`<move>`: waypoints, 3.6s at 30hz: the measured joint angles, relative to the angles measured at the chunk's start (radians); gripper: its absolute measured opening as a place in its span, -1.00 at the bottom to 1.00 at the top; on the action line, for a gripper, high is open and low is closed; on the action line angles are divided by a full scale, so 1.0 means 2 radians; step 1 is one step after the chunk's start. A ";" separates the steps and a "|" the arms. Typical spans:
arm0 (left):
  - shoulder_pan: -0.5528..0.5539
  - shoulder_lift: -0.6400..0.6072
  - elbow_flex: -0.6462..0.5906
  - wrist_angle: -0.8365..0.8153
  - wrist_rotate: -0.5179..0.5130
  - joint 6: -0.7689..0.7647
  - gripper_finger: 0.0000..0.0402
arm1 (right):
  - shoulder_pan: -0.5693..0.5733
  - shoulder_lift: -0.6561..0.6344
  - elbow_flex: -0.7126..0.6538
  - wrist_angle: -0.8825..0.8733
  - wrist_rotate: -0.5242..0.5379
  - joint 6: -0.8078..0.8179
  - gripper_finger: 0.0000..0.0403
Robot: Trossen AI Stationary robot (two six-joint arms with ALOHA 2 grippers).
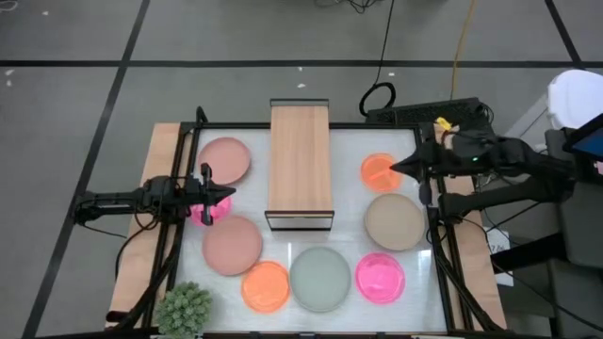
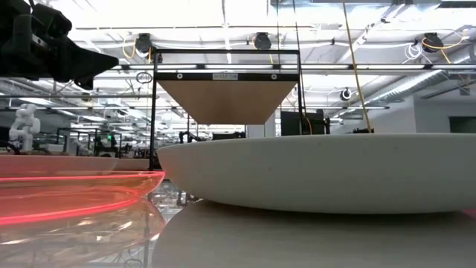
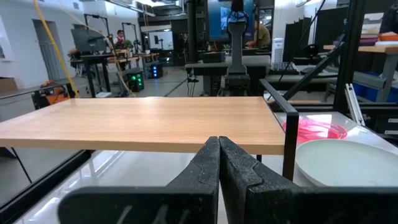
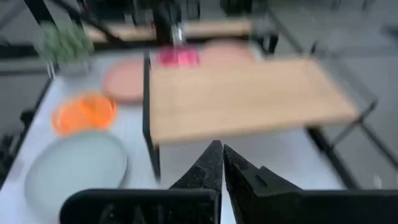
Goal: Place and stack plates onto a shelf
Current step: Put the brown plate on the shelf
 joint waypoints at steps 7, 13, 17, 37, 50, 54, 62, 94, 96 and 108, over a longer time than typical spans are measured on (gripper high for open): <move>0.000 0.000 0.000 0.000 0.000 0.000 -0.98 | 0.026 0.033 -0.012 -0.098 0.000 0.058 -1.00; 0.000 0.000 0.000 -0.003 0.000 -0.003 -0.98 | 0.072 0.054 -0.036 -0.121 -0.002 0.081 -1.00; 0.000 0.000 0.000 -0.005 0.000 -0.004 -0.98 | 0.101 0.066 -0.047 -0.126 -0.003 0.119 -1.00; 0.000 0.000 0.000 -0.014 0.000 -0.016 -0.98 | 0.270 0.151 -0.138 -0.116 -0.018 0.272 -0.95; 0.000 0.000 0.000 -0.015 0.000 -0.014 -0.98 | 0.301 0.151 -0.259 0.053 -0.055 0.292 -0.53; 0.000 0.000 0.000 -0.016 0.000 -0.014 -0.98 | 0.302 0.151 -0.282 0.075 -0.057 0.292 -0.43; 0.000 0.000 0.000 -0.016 0.000 -0.013 -0.98 | 0.301 0.151 -0.321 0.133 -0.070 0.289 -0.42; 0.000 0.000 0.000 -0.016 -0.001 -0.014 -0.98 | 0.301 0.151 -0.253 0.071 -0.031 0.289 -1.00; 0.000 0.000 0.000 -0.016 -0.001 -0.018 -0.98 | 0.301 0.151 -0.228 0.043 -0.017 0.289 -1.00; 0.000 0.010 0.038 -0.029 -0.023 -0.028 -0.98 | 0.301 0.182 -0.093 -0.083 0.066 0.228 -1.00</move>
